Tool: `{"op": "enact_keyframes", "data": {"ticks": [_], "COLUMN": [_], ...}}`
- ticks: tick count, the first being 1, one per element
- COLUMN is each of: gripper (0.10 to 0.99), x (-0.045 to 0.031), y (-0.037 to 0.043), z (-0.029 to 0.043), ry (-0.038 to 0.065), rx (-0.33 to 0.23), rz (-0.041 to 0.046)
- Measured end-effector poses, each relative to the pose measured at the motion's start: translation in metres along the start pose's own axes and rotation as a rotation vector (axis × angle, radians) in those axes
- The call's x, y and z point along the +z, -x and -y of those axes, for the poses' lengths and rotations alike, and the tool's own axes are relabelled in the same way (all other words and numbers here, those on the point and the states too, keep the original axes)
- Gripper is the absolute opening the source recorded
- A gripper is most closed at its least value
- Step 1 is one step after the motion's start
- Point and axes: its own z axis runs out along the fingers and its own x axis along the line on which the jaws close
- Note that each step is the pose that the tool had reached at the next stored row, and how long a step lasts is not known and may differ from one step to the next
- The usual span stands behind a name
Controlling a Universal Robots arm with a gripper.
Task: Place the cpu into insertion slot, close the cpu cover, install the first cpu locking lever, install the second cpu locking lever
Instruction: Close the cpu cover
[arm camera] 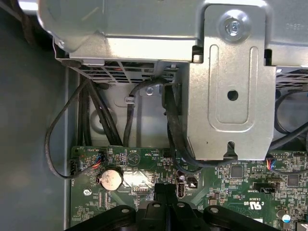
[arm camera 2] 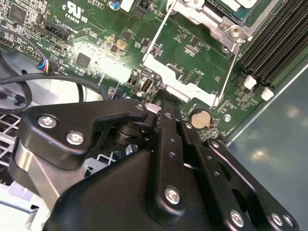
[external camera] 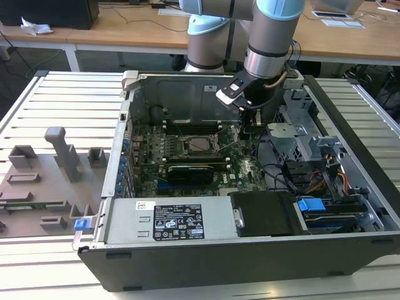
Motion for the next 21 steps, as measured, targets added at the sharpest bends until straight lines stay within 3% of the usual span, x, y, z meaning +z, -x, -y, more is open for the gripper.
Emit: {"op": "enact_keyframes", "data": {"ticks": [4,8,12,16,19,21], "gripper": [0.106,0.106,0.106,0.106,0.106,0.106], "x": [0.0002,0.0002,0.0003,0.0,-0.0004,-0.0051], "y": [-0.0001,-0.0002,-0.0006,-0.0006,-0.0008,-0.001], "z": [0.0008,0.0082,0.0249,0.0329,0.0339,0.0341], "ry": [0.0,0.0,0.0,0.0,0.0,0.001], "rx": [0.0,0.0,0.0,0.0,0.0,0.0], "rz": [-0.0003,0.0002,0.0004,0.0017,0.0004,-0.0019]}}
